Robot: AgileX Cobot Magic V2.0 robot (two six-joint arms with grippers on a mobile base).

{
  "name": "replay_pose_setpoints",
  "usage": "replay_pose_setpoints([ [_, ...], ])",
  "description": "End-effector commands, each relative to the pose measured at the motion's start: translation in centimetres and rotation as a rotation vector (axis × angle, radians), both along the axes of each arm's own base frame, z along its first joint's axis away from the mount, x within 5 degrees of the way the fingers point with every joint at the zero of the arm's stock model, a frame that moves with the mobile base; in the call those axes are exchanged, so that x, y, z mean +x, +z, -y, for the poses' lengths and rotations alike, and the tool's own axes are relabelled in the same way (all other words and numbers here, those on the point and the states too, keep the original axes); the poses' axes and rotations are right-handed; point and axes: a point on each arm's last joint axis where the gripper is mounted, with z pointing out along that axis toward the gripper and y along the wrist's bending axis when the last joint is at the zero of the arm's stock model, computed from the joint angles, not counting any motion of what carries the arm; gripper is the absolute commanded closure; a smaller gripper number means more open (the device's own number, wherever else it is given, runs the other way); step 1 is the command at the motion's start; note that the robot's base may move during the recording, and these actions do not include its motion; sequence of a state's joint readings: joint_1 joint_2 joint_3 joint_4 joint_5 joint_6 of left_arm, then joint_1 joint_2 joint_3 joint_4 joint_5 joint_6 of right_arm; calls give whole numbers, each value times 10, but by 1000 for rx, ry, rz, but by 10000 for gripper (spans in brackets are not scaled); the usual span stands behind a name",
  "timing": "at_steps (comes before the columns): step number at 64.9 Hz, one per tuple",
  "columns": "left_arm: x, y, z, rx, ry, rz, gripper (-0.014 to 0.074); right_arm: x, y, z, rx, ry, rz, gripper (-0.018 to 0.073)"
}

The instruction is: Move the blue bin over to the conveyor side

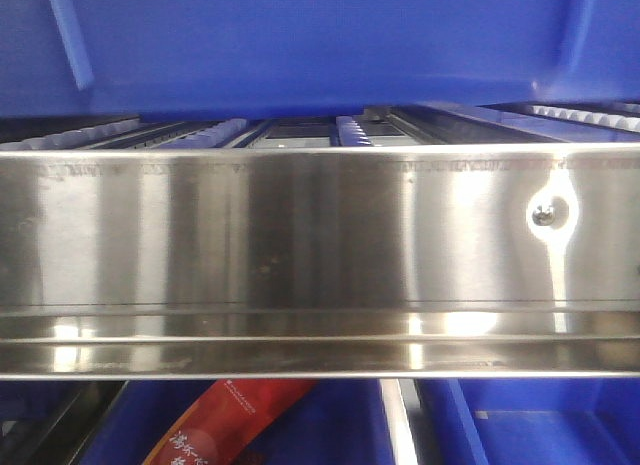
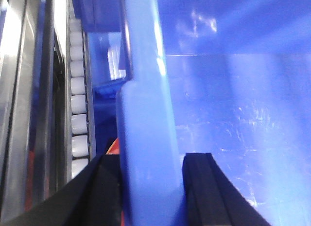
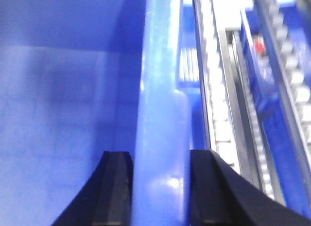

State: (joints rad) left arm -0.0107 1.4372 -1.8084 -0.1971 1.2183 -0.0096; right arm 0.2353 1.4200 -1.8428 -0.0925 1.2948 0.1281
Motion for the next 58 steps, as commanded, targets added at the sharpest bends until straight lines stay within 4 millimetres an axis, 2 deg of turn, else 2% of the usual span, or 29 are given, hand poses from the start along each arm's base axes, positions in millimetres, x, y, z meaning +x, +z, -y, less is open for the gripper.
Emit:
replay_pose_setpoints([
  [1,-21,24,3,-27,-11,109,615,-18,27,7,15,-13,156,648],
  [11,-42,34,3,-22,-16,130,615,-33,36,10,37,-13,193,648],
  [23,-56,41,2,-16,-13,157,615,-49,43,9,83,11,216,648],
  [36,-72,50,-2,6,29,195,615,-59,28,12,84,4,167,648],
  [42,-79,53,-3,13,34,211,615,-69,25,14,93,-4,166,648],
  [58,-99,34,-4,16,35,167,615,-93,32,20,98,-6,212,648],
])
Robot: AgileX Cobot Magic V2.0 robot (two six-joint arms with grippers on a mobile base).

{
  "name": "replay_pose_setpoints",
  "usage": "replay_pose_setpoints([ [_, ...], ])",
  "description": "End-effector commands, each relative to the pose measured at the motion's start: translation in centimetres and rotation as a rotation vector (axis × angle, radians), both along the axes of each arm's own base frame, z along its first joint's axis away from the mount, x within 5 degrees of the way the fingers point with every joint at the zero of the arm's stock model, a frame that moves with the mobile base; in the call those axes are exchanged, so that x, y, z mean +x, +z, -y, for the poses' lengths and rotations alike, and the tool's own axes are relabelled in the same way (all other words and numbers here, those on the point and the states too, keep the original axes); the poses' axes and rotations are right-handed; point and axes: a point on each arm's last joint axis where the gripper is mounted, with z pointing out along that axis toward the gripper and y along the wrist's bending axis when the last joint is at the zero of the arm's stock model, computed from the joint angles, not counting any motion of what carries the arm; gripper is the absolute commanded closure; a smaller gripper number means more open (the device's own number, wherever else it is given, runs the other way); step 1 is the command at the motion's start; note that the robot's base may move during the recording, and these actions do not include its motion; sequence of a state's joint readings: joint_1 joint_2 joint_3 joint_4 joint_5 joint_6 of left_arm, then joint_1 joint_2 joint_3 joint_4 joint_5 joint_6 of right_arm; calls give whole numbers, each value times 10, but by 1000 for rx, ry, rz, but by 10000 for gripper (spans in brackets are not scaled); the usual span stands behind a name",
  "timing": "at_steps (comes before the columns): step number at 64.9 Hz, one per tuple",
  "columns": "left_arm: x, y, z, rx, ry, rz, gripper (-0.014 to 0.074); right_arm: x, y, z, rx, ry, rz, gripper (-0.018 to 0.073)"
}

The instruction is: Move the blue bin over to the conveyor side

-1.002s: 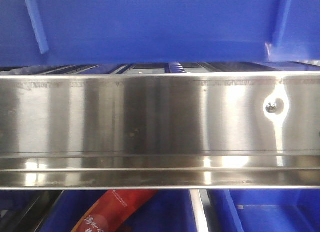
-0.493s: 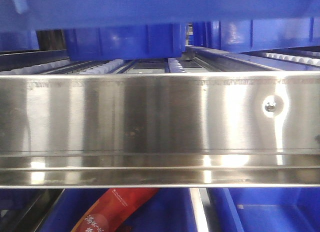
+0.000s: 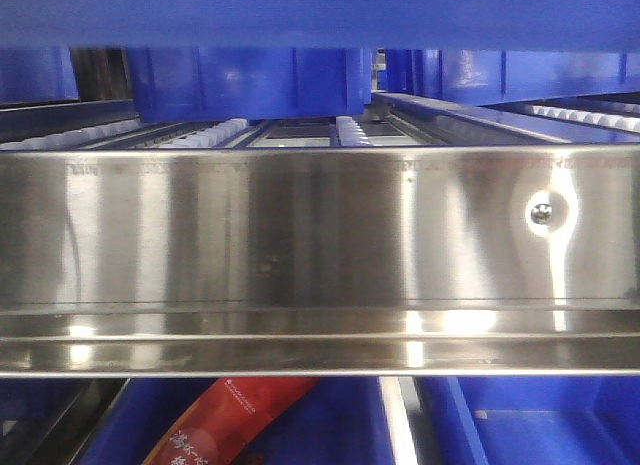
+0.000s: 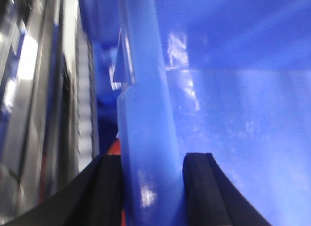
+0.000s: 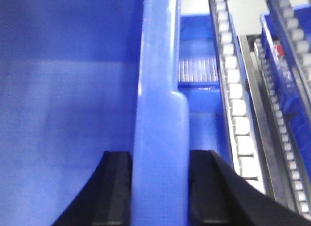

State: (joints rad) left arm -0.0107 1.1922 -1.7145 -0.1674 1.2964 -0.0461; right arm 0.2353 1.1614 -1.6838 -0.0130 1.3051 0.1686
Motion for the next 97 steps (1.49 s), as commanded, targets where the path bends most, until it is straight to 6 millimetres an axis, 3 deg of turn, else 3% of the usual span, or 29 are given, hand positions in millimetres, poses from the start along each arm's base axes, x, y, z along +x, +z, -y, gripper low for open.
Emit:
replay_pose_setpoints([
  [1,-14,6,-1,11,10,109,615,-12,17,8,-16,-29,146,648],
  [11,-24,2,-1,6,16,144,615,-14,18,9,-14,-29,153,648],
  [37,-23,2,-1,6,17,145,615,-15,19,9,-14,-29,155,648],
  [67,-21,6,-2,3,25,199,615,-31,15,13,-10,-29,174,648],
  [97,-22,4,-2,5,22,176,615,-29,20,12,3,-27,235,648],
])
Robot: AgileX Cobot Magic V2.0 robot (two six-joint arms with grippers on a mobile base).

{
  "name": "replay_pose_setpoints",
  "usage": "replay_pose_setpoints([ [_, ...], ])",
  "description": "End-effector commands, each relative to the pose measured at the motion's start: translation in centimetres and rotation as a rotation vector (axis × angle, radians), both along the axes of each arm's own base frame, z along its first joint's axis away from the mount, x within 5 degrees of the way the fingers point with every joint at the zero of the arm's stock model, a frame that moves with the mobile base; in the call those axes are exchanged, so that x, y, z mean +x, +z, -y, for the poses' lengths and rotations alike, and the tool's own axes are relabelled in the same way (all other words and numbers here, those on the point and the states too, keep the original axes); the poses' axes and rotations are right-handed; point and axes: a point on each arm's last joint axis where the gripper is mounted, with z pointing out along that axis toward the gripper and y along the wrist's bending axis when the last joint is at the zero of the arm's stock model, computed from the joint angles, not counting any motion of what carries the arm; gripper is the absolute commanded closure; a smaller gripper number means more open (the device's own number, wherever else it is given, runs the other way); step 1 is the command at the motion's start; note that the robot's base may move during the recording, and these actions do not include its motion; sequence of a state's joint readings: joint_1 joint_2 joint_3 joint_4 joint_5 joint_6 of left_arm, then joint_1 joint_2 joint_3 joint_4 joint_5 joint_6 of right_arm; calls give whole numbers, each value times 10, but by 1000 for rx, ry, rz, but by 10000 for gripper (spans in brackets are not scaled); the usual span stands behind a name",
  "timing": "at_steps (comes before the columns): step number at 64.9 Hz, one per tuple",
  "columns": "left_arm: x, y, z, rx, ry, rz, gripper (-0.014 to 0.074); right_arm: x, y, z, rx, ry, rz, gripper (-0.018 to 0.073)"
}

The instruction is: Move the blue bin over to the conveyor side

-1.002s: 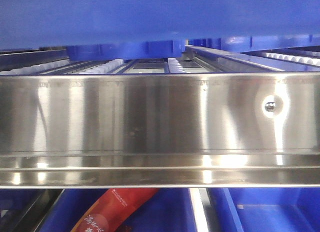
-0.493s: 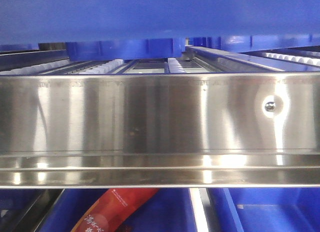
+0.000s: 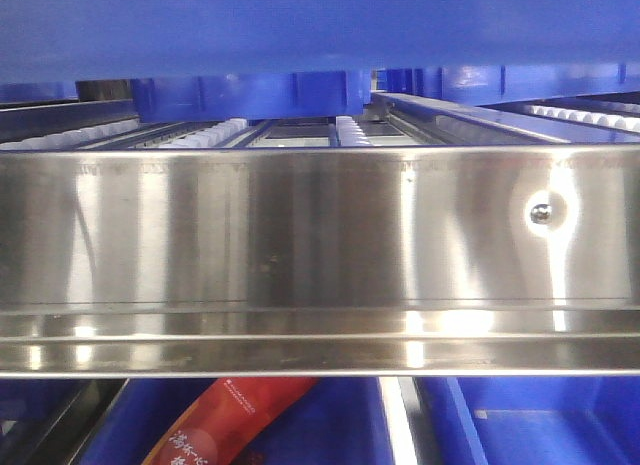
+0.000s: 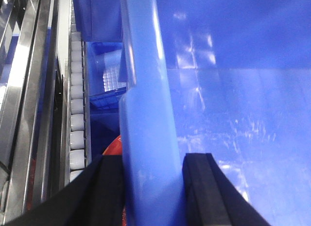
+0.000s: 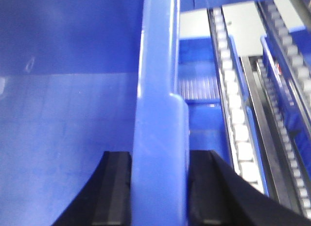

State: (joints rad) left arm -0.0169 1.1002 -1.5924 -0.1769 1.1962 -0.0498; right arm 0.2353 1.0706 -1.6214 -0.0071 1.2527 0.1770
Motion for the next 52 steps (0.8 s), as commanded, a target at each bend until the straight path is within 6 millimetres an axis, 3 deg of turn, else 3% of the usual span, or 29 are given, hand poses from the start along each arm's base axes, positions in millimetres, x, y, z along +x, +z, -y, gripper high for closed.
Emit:
replay_pose_setpoints([
  [1,-5,12,-3,26,19,108,615,-5,16,7,-25,-29,159,648],
  [52,-1,20,-3,15,33,205,615,-4,18,6,-23,-29,172,648],
])
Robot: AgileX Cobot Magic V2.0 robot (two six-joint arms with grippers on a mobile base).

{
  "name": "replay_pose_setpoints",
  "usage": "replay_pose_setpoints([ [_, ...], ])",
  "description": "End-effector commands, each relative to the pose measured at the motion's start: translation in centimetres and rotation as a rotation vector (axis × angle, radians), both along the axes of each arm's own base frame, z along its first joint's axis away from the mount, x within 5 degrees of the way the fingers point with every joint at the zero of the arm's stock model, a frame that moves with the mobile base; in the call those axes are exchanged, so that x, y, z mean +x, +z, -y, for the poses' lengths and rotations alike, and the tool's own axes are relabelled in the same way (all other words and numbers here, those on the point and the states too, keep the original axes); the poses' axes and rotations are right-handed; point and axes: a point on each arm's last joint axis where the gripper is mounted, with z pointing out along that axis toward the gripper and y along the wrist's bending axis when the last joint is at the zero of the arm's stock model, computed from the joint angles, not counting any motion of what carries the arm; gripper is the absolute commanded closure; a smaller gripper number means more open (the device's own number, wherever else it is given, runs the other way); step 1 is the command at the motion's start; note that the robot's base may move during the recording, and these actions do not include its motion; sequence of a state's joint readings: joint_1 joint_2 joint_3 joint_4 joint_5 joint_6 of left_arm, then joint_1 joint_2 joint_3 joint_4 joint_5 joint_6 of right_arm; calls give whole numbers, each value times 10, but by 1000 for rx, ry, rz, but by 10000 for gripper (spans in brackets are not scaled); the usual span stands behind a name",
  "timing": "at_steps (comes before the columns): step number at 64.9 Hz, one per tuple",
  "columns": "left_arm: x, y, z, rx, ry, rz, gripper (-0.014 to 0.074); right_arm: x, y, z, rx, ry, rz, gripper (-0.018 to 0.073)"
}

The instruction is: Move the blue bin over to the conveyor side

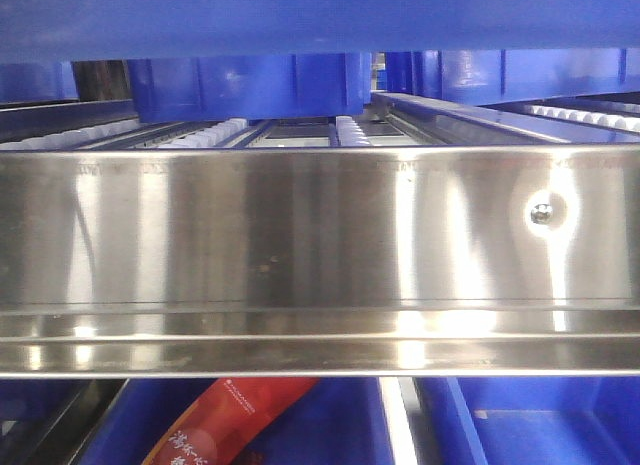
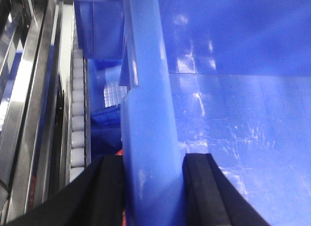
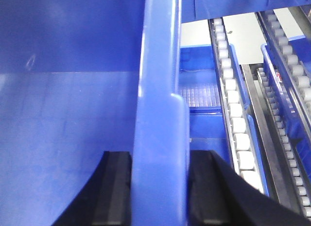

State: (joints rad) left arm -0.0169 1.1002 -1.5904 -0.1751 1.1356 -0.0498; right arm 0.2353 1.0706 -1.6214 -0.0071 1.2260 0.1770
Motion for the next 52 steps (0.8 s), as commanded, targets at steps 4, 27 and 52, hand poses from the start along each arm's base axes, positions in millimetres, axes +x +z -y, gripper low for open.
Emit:
replay_pose_setpoints([
  [4,-4,16,-3,21,24,147,615,-5,16,7,-28,-30,146,648],
  [27,-4,16,-3,21,24,147,615,-5,16,7,-28,-30,146,648],
  [52,-4,16,-3,21,24,147,615,-5,16,7,-28,-30,146,648],
])
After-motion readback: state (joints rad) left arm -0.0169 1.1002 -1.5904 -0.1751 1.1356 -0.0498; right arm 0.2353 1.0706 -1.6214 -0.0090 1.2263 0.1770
